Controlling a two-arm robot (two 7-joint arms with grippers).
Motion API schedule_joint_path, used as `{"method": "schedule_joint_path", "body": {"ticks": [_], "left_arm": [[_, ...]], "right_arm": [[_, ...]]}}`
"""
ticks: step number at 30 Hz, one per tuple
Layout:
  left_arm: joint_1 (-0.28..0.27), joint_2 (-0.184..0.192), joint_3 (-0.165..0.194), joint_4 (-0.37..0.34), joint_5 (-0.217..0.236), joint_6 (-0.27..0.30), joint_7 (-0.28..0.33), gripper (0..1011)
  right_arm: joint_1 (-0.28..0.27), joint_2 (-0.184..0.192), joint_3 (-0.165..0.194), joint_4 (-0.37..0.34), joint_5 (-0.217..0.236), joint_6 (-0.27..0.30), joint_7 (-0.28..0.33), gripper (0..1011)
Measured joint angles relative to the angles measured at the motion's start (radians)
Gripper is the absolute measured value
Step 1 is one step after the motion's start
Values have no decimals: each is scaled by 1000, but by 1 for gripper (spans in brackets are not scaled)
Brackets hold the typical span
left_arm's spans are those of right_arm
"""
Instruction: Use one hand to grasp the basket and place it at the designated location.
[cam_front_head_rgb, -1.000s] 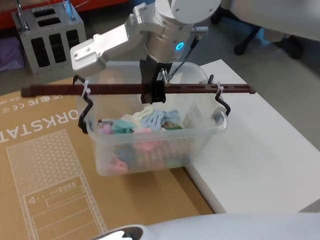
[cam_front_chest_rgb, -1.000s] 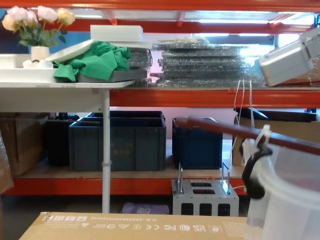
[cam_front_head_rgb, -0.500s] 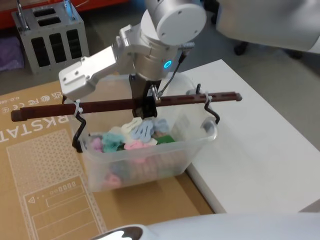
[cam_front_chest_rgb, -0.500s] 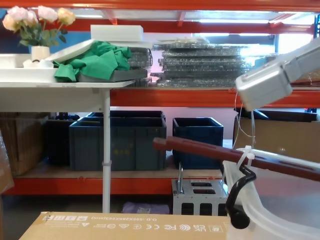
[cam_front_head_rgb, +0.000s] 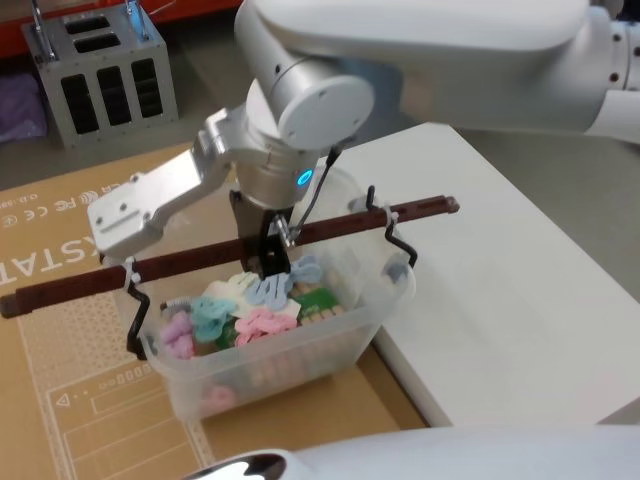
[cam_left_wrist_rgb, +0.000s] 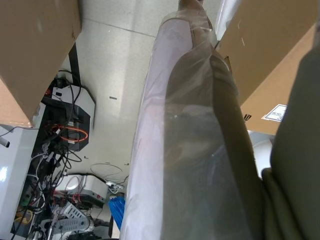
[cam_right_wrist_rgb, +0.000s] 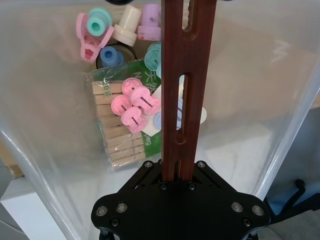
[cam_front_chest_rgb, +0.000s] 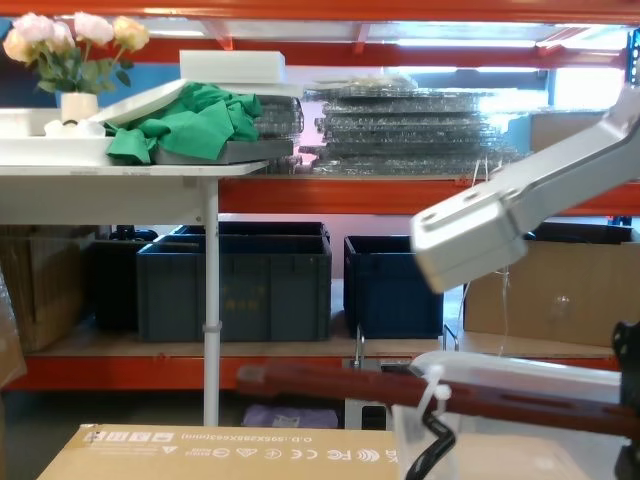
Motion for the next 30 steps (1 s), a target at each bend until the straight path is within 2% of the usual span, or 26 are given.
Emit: {"method": "schedule_joint_path", "body": {"ticks": [8,22,30], "left_arm": [[0,0,0,0,0,0,0,0],[0,0,0,0,0,0,0,0],[0,0,0,0,0,0,0,0]], "right_arm": [[0,-38,-33,5,-24,17,-12,0],[6,-79,-66,36,-28,41,-37,0],[2,-85,-74,55,-27,52,-51,0]]}}
